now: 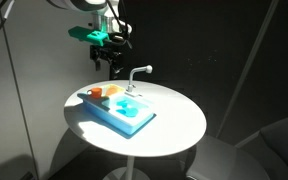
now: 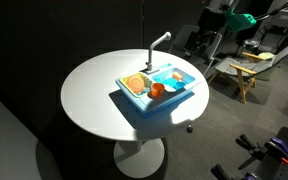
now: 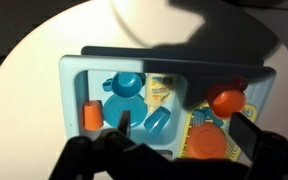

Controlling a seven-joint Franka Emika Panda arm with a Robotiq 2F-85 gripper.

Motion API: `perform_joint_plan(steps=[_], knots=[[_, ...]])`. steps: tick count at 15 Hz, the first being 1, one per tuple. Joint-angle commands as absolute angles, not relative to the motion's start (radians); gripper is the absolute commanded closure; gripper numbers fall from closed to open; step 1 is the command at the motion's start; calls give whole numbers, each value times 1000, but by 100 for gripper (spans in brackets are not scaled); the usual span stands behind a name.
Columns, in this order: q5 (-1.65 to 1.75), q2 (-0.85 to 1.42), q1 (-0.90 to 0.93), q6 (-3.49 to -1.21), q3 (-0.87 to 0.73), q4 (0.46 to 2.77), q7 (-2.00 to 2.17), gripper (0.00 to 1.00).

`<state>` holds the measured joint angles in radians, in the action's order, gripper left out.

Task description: Pick up the orange mug and put it in the disk rack

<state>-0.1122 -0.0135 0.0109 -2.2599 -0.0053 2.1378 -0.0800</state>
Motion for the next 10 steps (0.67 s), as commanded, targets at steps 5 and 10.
perform_joint_plan(steps=[5,10], knots=[[-112,-9,8,-2257,-1,2137,-79,0],[-119,-7,6,-2257,-3,2136,-84,0]])
